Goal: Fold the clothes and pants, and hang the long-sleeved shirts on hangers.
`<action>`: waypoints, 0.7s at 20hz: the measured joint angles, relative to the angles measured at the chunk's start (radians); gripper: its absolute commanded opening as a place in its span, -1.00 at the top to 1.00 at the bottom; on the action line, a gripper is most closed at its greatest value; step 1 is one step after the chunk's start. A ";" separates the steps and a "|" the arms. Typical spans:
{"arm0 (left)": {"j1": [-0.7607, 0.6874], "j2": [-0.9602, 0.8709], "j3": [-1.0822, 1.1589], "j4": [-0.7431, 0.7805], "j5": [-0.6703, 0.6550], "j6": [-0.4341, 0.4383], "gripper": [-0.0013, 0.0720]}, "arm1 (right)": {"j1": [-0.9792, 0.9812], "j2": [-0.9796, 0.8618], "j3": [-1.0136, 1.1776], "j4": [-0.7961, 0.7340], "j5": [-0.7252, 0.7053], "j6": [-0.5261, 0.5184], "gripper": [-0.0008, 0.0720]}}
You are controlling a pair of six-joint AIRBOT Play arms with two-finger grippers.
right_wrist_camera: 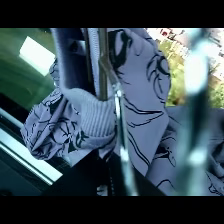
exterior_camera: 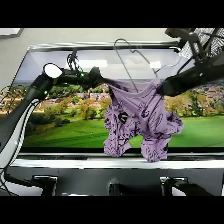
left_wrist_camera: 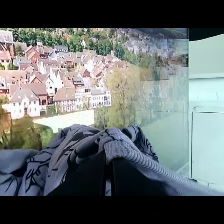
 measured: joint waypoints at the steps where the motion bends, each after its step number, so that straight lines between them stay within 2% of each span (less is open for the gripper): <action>1: 0.002 -0.016 0.017 -0.010 0.001 0.005 0.90 | 0.033 0.000 0.000 -0.027 0.002 0.006 0.87; 7: 0.029 -0.087 0.137 -0.035 -0.013 0.022 0.90 | 0.160 0.001 0.000 -0.162 0.000 0.046 0.87; 14: 0.054 -0.114 0.172 -0.047 -0.023 0.029 0.90 | 0.181 -0.011 0.000 -0.160 0.004 0.069 0.87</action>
